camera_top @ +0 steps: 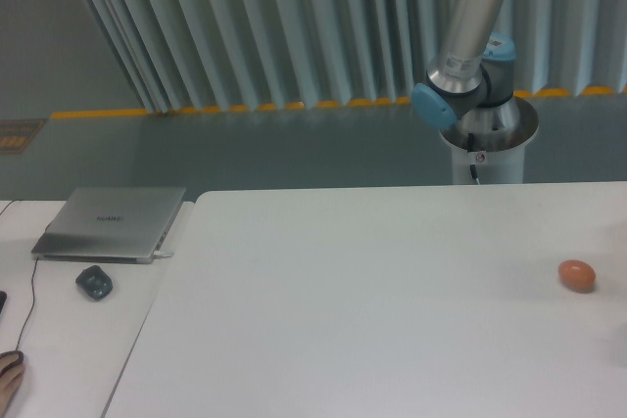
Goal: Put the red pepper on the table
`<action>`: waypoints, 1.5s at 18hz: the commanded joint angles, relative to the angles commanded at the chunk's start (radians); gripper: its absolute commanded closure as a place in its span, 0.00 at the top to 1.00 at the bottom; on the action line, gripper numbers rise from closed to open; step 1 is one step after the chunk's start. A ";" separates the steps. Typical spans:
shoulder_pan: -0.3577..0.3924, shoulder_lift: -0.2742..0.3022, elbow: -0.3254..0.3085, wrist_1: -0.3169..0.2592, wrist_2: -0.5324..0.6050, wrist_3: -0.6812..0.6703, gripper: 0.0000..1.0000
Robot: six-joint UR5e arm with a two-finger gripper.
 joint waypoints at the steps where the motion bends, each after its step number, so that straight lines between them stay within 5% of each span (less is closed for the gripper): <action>1: 0.000 -0.003 0.000 0.000 0.000 -0.002 1.00; 18: 0.000 -0.041 -0.006 0.045 0.006 -0.005 1.00; 21: 0.002 -0.041 -0.006 0.045 0.006 -0.003 0.79; 22: 0.002 -0.041 -0.006 0.043 0.005 -0.003 0.56; 27: 0.000 -0.037 -0.006 0.041 0.005 -0.006 0.26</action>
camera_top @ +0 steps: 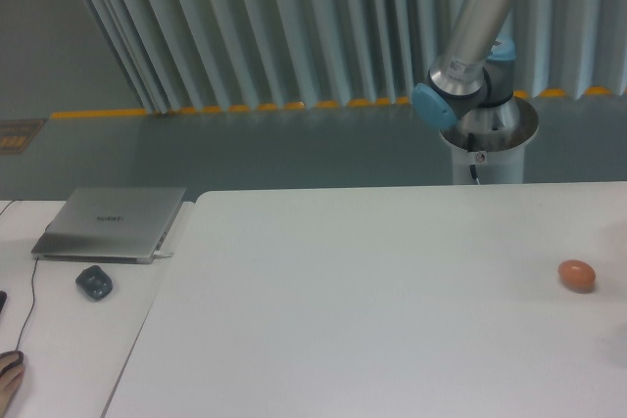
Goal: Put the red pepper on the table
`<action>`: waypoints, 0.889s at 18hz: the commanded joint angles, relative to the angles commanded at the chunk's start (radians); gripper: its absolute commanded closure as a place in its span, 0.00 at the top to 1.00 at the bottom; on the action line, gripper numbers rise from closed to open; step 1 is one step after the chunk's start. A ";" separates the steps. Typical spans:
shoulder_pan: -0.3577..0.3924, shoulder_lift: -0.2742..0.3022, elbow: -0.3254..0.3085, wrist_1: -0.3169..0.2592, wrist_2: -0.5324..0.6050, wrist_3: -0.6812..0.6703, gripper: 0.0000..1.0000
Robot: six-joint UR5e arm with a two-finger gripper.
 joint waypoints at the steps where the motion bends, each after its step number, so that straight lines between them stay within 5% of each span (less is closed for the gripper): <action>1: 0.000 0.003 0.000 -0.002 0.002 -0.002 0.25; 4: -0.002 0.015 0.002 -0.006 0.005 -0.006 0.13; 10: -0.006 0.043 0.005 -0.026 0.009 -0.006 0.13; 16: -0.058 0.145 0.008 -0.169 0.008 -0.052 0.13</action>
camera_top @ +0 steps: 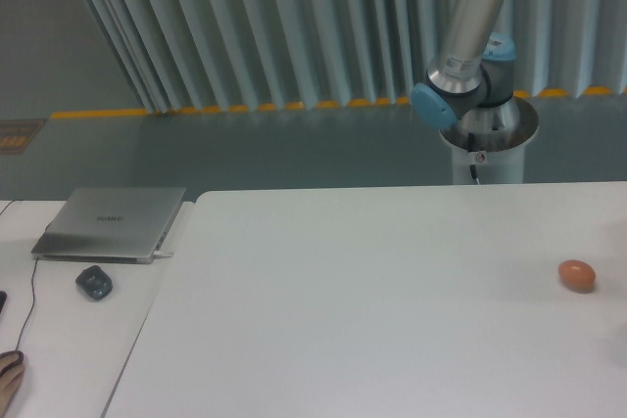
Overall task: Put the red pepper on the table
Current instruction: 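Carry the red pepper in the gripper down toward the table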
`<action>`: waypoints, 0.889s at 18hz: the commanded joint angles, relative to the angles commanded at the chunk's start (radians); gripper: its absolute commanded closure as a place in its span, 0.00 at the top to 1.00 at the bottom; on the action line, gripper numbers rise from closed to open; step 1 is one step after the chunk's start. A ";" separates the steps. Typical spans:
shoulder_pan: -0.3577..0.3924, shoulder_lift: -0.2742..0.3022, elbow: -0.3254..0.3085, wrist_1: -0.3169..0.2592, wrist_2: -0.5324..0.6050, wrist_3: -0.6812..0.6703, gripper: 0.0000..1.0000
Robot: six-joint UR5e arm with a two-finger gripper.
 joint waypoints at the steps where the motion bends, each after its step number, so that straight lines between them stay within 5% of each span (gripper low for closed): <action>1: -0.015 0.014 0.000 -0.017 0.000 -0.026 0.13; 6: -0.149 0.065 0.003 -0.037 0.000 -0.221 0.14; 16: -0.413 0.065 0.006 0.009 0.002 -0.582 0.14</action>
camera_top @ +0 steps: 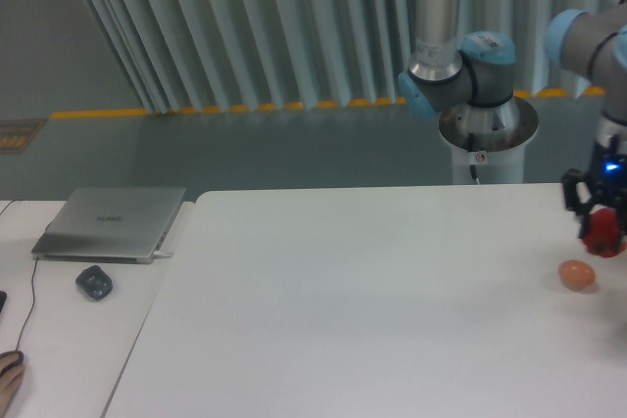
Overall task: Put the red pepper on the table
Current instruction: 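Carry the red pepper in the gripper down toward the table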
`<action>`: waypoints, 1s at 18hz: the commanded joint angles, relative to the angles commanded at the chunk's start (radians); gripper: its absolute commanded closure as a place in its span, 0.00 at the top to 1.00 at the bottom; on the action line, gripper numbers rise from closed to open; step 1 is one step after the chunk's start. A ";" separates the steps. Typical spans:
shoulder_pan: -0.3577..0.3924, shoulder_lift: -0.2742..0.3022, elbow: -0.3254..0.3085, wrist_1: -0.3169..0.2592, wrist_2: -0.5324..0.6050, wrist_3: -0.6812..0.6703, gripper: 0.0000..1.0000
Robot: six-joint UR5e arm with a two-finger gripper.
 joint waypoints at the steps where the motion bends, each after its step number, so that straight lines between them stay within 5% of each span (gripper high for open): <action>1: -0.022 -0.003 0.000 0.003 0.000 -0.015 0.14; 4: -0.098 -0.026 -0.002 0.035 0.018 -0.104 0.15; 8: -0.236 -0.119 0.002 0.145 0.175 -0.239 0.15; 18: -0.284 -0.189 0.009 0.196 0.222 -0.269 0.18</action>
